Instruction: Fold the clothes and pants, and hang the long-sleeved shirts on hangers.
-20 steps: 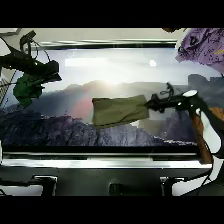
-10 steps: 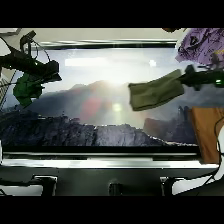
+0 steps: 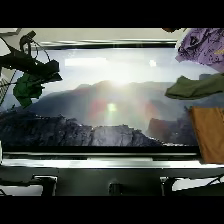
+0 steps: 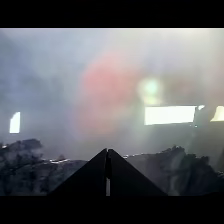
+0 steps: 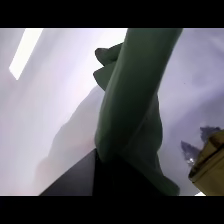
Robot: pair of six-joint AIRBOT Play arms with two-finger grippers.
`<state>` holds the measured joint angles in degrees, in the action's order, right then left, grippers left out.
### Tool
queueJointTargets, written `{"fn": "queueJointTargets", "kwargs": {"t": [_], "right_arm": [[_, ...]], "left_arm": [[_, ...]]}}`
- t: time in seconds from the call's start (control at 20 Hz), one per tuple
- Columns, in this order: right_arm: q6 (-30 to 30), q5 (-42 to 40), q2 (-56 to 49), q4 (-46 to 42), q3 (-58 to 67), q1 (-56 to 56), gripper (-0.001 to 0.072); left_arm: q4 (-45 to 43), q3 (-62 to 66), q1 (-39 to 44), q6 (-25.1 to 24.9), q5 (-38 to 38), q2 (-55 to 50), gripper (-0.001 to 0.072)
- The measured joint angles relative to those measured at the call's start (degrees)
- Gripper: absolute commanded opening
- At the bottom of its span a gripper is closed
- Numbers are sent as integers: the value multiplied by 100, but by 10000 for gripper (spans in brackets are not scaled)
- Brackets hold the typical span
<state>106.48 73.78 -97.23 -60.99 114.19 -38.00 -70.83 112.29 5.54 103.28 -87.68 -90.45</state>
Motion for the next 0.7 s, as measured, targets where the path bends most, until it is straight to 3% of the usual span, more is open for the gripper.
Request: {"fn": "queueJointTargets", "kwargs": {"t": [0.7], "right_arm": [[975, 901, 811, -2068, 74, -216, 23]], "left_arm": [[459, 0, 61, 44, -393, 4, 19]]}}
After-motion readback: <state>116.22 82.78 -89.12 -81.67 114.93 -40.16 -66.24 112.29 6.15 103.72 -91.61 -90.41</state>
